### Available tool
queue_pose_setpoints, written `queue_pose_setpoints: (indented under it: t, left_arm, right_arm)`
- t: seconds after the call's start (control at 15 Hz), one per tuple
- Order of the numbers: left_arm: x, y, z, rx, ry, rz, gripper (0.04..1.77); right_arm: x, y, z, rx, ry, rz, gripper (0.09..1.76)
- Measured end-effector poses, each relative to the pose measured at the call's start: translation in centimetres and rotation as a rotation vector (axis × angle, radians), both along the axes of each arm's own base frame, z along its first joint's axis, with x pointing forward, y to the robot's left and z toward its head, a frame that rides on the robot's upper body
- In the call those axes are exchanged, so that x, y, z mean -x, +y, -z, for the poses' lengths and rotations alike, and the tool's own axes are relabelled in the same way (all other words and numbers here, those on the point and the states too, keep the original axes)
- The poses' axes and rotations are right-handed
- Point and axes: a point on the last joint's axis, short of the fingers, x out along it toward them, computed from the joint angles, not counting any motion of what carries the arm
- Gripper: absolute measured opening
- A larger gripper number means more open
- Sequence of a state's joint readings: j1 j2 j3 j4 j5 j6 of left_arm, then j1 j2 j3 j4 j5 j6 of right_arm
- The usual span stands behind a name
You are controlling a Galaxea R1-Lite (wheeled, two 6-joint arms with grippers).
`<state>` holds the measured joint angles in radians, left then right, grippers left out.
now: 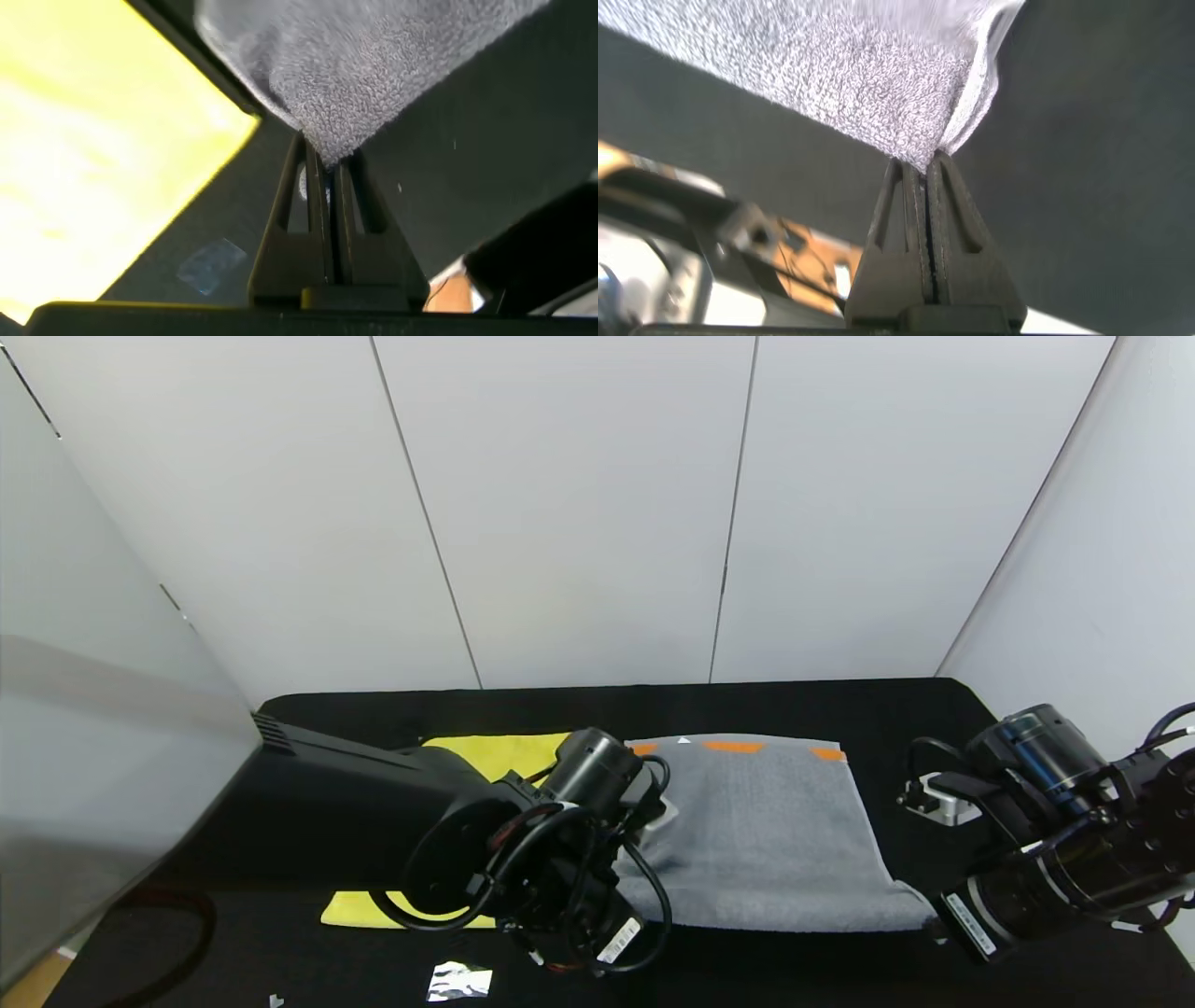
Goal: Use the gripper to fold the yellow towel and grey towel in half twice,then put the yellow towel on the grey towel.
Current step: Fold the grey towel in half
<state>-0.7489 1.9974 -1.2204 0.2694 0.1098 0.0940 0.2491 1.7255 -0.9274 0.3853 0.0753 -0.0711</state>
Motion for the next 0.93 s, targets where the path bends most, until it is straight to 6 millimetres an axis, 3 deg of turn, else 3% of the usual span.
queue_pose_setpoints:
  t: [0.53,0.93]
  left_arm:
    - [-3.8,-0.8,-3.7,0.139,-0.111,-0.091,0.13]
    - [-7.6,-1.2,-2.9,0.169,-0.129,-0.158,0.13]
  right_arm:
    - [-3.9,-0.3,-2.9,-0.056,-0.144,0.107,0.14]
    - [-8.1,-1.0,-1.9,-0.097,-0.272,0.174,0.14]
